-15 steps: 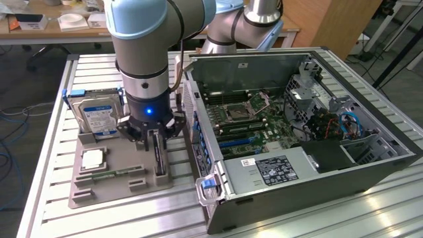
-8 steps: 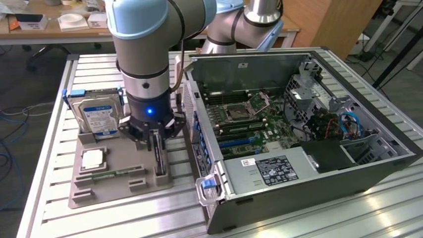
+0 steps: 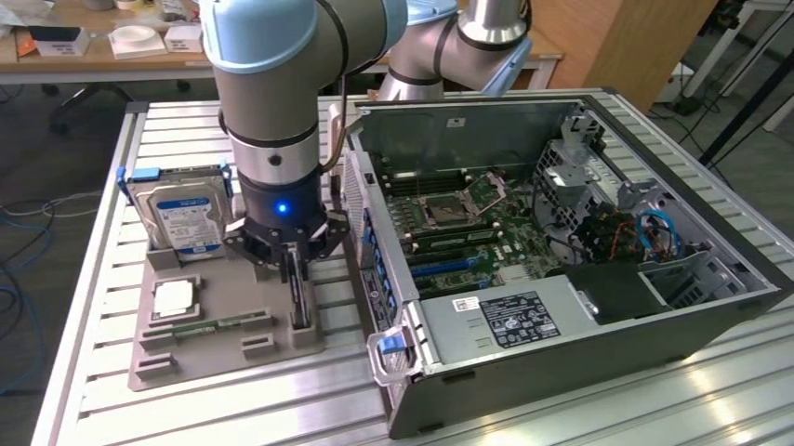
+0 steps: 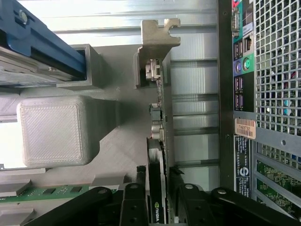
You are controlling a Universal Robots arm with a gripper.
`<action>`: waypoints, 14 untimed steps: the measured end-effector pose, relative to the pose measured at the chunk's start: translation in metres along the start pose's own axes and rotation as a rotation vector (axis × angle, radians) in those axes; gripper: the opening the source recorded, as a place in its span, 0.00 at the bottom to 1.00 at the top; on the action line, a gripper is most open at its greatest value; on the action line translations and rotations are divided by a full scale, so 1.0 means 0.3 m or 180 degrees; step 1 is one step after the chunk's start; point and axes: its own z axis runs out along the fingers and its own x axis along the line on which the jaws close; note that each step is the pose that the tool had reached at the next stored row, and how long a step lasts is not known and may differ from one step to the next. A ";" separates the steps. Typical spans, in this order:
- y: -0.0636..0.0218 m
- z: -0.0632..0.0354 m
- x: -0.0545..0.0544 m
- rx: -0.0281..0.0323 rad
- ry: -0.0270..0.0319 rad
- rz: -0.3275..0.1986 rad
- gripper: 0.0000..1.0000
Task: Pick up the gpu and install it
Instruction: 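Pick up the gpu and move the gpu toward the slot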
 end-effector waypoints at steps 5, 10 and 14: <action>0.000 0.000 0.000 0.0000 0.0000 0.0000 0.28; 0.000 0.000 0.000 0.0000 0.0000 0.0000 0.26; 0.000 0.000 0.000 0.0000 0.0000 0.0000 0.26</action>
